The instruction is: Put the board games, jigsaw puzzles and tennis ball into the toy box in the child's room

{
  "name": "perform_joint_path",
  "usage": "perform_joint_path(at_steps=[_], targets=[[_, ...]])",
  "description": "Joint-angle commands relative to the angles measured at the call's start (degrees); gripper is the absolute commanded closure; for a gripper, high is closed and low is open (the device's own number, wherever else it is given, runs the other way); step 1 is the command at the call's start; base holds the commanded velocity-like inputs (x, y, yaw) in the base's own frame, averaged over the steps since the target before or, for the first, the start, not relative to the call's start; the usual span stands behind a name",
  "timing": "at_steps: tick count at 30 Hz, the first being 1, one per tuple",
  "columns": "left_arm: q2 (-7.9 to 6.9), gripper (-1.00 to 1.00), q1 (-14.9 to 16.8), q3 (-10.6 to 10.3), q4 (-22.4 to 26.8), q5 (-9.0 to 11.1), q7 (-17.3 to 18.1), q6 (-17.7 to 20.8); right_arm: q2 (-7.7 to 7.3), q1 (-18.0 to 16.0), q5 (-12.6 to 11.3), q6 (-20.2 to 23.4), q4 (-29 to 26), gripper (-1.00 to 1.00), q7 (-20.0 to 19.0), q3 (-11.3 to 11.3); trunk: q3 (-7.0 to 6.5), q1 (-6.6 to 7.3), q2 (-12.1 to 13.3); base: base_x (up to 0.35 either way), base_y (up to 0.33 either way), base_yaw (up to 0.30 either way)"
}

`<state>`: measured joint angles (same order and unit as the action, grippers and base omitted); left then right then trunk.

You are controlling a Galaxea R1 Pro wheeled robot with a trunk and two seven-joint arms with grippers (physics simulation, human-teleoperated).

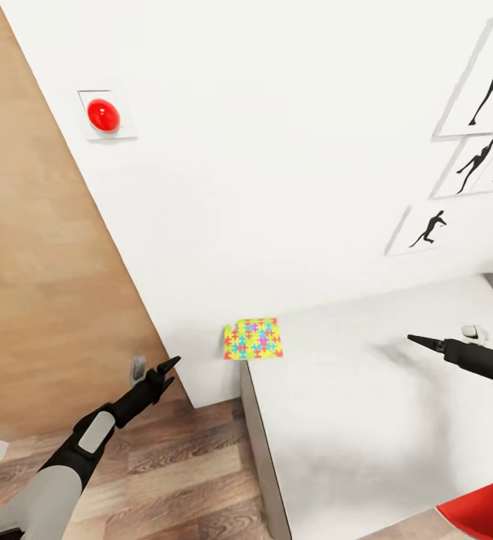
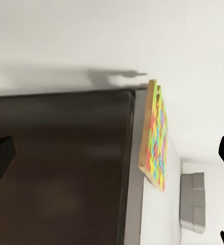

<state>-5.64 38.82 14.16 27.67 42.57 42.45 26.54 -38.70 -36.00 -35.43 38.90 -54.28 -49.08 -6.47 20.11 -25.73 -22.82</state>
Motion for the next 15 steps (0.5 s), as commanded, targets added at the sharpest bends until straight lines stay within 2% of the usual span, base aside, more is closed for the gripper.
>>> perform_joint_path(at_steps=[1,6,8,15], targets=[[0.02,-1.00,0.06,0.08,-0.05,0.30,0.11,0.47,-0.02,0.08,-0.22,0.37,-0.10,-1.00,-0.07,-0.03,0.09,-0.06,-0.10,0.250,0.229,0.000],[0.42,-1.00,0.13,-0.40,0.04,0.05,-0.02,-0.05,-0.05,0.89,-0.24,0.41,-0.97,-1.00,-0.07,-0.12,0.09,-0.06,-0.10,0.239,0.219,0.000],[1.03,-1.00,0.15,-0.61,0.08,-0.21,-0.11,-0.42,-0.07,1.17,-0.25,0.45,-1.45,-1.00,-0.08,-0.16,0.09,-0.06,-0.10,0.094,0.086,0.000],[1.76,-1.00,0.33,-0.68,-0.47,-0.49,-0.09,-0.64,-0.16,1.31,-0.25,0.47,-1.82,-1.00,-0.12,-0.19,0.09,-0.06,-0.10,0.049,0.045,0.000]])
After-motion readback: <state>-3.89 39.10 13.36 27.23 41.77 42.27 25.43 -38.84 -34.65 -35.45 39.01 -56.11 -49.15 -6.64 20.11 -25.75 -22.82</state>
